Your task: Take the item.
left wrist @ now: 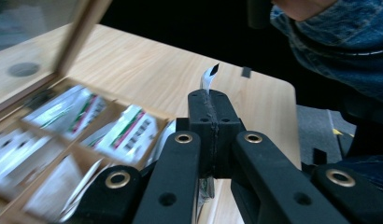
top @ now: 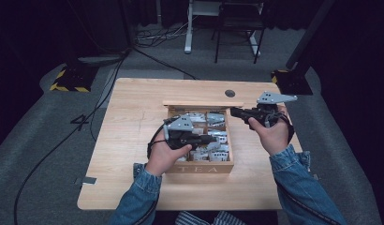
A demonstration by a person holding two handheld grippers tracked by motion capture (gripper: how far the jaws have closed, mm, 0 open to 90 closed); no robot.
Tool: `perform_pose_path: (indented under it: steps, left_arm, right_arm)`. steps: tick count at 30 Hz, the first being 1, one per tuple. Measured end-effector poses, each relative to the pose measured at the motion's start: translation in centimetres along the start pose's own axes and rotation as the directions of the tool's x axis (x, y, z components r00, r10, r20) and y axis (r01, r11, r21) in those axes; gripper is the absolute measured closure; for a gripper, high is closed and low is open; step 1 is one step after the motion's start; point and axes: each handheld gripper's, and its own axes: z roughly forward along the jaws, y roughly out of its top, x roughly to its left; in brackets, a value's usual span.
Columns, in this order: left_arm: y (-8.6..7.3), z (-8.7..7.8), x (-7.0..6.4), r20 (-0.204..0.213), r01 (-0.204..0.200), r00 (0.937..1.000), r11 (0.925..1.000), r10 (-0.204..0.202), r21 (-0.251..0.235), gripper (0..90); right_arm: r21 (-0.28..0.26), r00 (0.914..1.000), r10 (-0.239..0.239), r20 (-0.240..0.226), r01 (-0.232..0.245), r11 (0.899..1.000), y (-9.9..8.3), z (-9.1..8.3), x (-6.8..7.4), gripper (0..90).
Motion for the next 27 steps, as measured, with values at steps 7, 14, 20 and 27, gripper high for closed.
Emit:
perform_pose_path:
  steps: [7,14,20,27]
  left_arm:
    - [-0.7,-2.1,0.4,-0.058,0.027,0.9980,0.9996,-0.027,-0.009,90.0]
    - [-1.4,-3.7,0.3,-0.101,0.041,0.9940,0.9990,-0.043,-0.017,90.0]
    - [-2.1,-5.9,0.8,-0.144,0.068,0.9870,0.9971,-0.072,-0.034,90.0]
    - [-2.9,-7.8,1.7,-0.200,0.093,0.9750,0.9954,-0.096,-0.023,90.0]
  right_arm:
    - [-0.005,1.0000,-0.001,-0.009,0.000,1.000,0.1,0.1,-0.2,90.0]
    - [-0.008,0.9999,0.000,-0.016,0.000,1.000,0.1,0.1,-0.4,90.0]
    - [-0.008,0.9997,0.001,-0.023,-0.001,1.000,0.0,0.2,-0.6,90.0]
    - [-0.010,0.9998,0.002,-0.022,-0.002,1.000,0.2,0.2,-0.7,90.0]
